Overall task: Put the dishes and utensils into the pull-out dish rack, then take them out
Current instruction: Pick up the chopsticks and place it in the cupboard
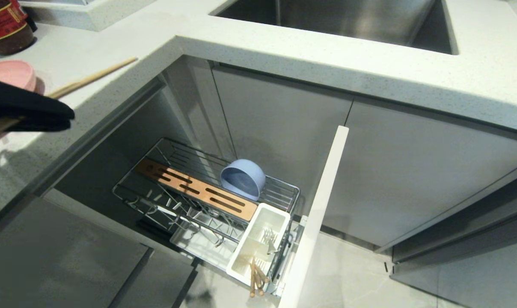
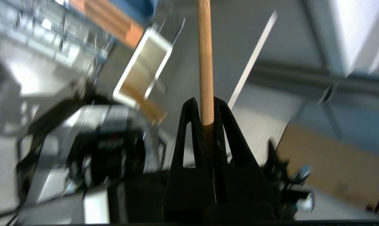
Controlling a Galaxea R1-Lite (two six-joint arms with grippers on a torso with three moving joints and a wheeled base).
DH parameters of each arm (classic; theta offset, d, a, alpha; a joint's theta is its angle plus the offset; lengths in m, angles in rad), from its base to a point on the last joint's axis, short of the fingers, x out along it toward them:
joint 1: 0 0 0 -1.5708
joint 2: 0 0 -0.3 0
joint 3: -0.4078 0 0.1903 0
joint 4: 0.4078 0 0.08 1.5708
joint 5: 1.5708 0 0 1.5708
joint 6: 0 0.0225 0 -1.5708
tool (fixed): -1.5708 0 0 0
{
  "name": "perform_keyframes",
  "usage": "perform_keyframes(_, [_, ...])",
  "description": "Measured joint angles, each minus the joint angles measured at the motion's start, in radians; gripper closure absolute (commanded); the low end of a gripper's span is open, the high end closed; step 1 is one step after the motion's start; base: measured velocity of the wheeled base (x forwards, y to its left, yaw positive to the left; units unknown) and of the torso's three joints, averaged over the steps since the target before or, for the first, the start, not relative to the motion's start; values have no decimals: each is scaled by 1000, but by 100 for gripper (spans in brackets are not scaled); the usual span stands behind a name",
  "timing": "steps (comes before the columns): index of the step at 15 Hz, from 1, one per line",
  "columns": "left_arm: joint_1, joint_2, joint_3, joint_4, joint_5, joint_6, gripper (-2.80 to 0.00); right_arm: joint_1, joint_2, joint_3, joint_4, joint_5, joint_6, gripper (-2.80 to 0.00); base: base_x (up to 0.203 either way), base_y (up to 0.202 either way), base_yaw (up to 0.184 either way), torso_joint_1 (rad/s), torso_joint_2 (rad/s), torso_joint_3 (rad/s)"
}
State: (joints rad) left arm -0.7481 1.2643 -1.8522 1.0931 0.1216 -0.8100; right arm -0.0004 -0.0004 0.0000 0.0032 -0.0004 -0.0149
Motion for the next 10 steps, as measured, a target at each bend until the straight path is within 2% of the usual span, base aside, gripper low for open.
perform_keyframes(4, [-37, 79, -45, 191, -18, 12, 0, 0, 0, 0, 0, 0, 0, 0, 0, 0, 0, 0, 0, 0])
perform_keyframes(7, [-78, 144, -75, 368, -53, 58, 0, 0, 0, 0, 0, 0, 0, 0, 0, 0, 0, 0, 0, 0])
perform_keyframes(10, [-101, 197, -82, 427, -71, 66, 0, 0, 0, 0, 0, 0, 0, 0, 0, 0, 0, 0, 0, 0])
